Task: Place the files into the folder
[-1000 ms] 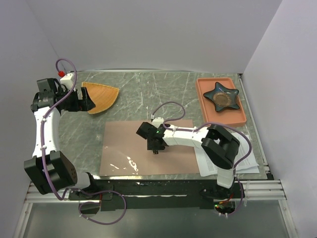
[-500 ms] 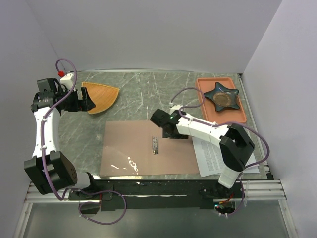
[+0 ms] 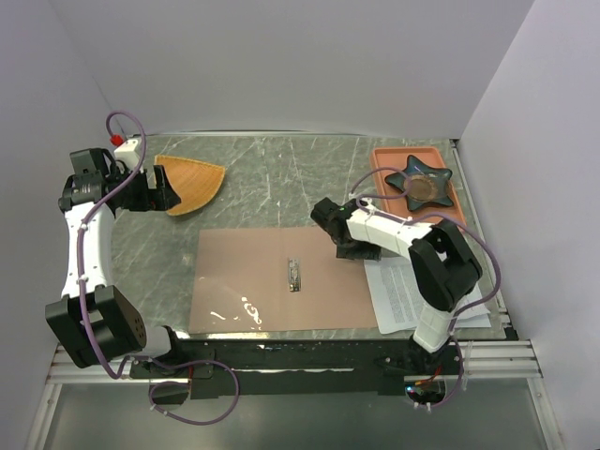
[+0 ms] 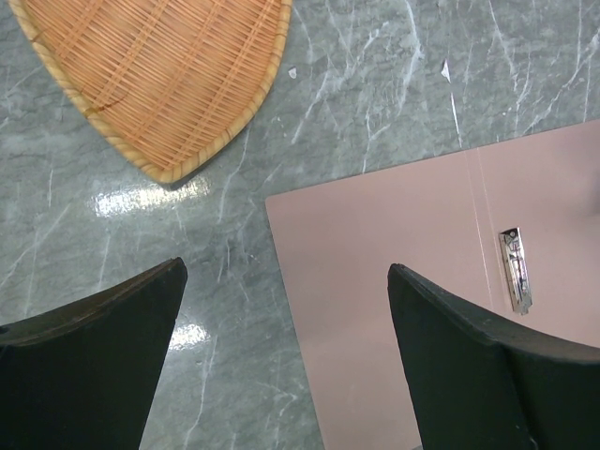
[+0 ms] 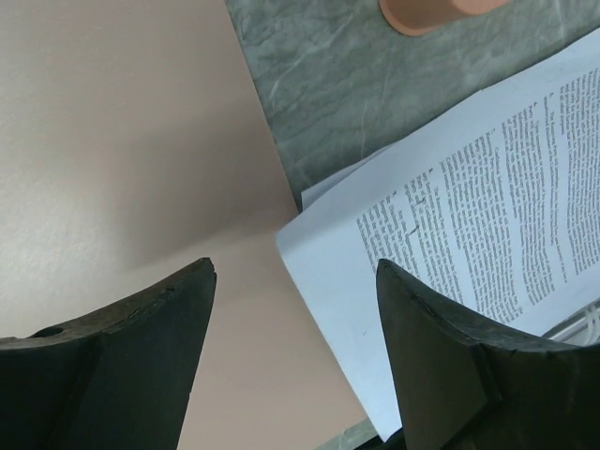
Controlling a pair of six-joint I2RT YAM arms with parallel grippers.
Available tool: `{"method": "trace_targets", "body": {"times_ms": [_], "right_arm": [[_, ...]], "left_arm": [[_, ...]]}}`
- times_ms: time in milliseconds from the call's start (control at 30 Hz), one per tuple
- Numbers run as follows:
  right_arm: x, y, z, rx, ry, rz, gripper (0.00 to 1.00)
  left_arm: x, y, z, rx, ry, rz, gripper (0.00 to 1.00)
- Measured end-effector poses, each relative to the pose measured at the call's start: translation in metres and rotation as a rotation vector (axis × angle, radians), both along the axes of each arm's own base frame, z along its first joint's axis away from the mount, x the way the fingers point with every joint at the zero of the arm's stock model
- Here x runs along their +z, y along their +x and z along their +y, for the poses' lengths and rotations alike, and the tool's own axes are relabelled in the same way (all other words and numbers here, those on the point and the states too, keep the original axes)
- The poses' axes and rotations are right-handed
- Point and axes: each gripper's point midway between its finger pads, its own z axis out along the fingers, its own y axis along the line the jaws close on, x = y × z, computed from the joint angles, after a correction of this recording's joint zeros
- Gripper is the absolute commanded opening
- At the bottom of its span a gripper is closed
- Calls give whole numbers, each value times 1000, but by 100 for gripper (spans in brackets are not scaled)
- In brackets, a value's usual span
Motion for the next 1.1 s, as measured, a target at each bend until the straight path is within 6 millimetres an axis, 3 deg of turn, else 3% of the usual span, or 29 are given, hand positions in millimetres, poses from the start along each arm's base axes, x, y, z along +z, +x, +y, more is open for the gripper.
{"method": "trace_targets", "body": {"times_ms": [267, 667, 967, 1100], "right_arm": [[-21, 6, -11, -28, -13, 59, 72], [-32, 0, -25, -42, -24, 92, 57], [-37, -2, -31, -48, -25, 98, 34], [-41, -6, -34, -46, -25, 109, 16]], "left_arm": [[-4, -1, -2, -5, -8, 8, 96], [-12, -2, -3, -10, -17, 16, 96], [-12, -1, -2, -9, -14, 8, 96], [-12, 0, -2, -8, -11, 6, 96]]}}
